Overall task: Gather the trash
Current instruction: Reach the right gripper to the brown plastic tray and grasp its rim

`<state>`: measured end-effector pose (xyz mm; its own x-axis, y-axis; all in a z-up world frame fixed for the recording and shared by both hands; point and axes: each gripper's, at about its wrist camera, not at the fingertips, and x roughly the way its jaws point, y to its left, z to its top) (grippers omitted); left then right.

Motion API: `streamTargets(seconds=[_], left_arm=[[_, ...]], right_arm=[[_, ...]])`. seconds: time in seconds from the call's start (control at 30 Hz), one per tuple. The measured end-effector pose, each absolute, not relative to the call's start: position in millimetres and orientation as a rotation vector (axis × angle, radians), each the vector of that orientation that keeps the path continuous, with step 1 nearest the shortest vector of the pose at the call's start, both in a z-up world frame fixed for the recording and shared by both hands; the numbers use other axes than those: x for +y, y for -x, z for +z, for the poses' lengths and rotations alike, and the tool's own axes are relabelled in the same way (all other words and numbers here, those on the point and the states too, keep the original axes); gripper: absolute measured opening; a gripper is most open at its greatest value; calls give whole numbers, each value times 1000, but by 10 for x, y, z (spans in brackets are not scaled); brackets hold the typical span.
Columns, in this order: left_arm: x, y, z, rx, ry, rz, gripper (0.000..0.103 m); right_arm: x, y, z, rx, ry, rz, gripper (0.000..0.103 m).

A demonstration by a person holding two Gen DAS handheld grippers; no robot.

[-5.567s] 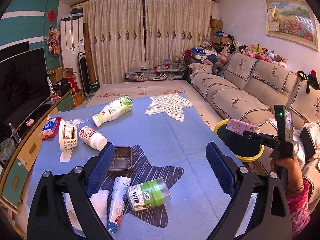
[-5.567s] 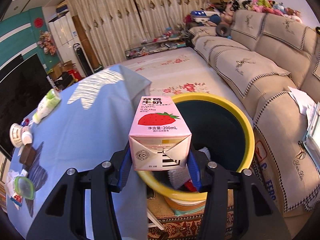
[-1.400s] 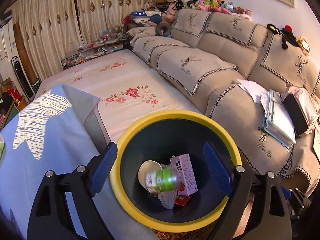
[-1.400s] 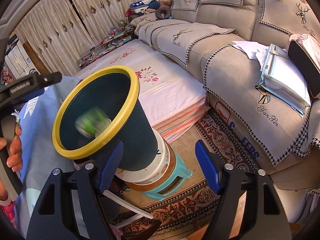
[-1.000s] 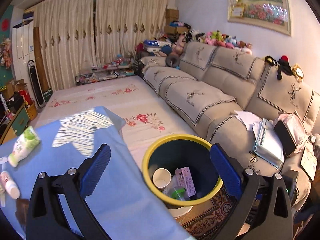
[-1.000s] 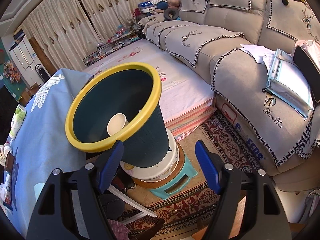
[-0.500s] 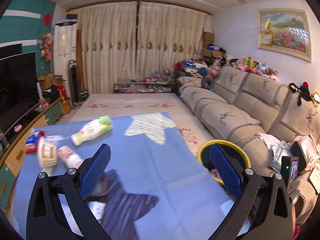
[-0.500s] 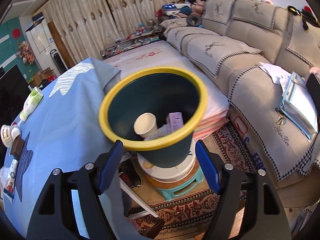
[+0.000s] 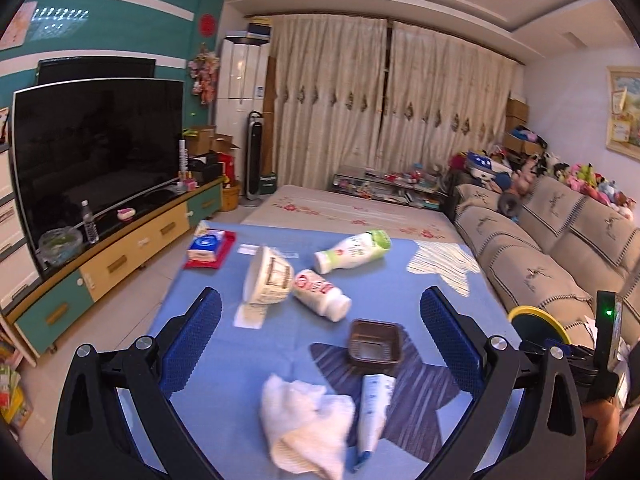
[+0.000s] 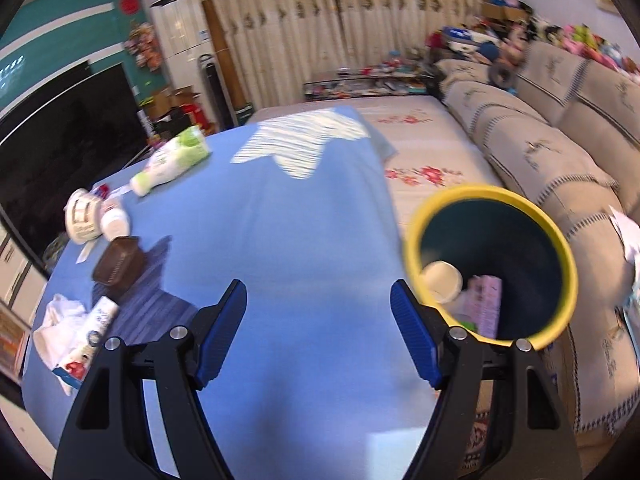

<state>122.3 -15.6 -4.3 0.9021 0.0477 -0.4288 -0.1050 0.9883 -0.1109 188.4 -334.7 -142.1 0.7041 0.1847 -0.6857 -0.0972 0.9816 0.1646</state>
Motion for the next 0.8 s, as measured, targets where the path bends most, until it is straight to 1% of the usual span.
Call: streamTargets(seconds=[0.23, 0.4, 0.43, 0.5, 0.63, 0.7, 0.8], left_arm=[[179, -1166, -156, 439, 171, 99, 98], [352, -1156, -227, 449, 194, 103, 98], [394, -1147, -240, 451, 197, 104, 98], [441, -1124, -256, 454, 201, 108, 98], [536, -1162, -306, 462, 216, 110, 98], [574, -1187, -342, 468, 224, 106, 98], [585, -1237, -389, 483, 234, 97, 98]], right_arm=[[-2274, -2048, -1303, 784, -32, 331, 70], [-1709, -2243, -1393, 810, 24, 334, 70], [-1643, -2316, -1445, 828, 36, 313, 67], [-1587, -2444, -1550, 874, 39, 285, 50], [-1573, -2561, -1688, 912, 22, 260, 47], [-1564, -2573, -1728, 925, 24, 261, 40], [-1529, -2594, -1755, 930, 30, 252, 37]])
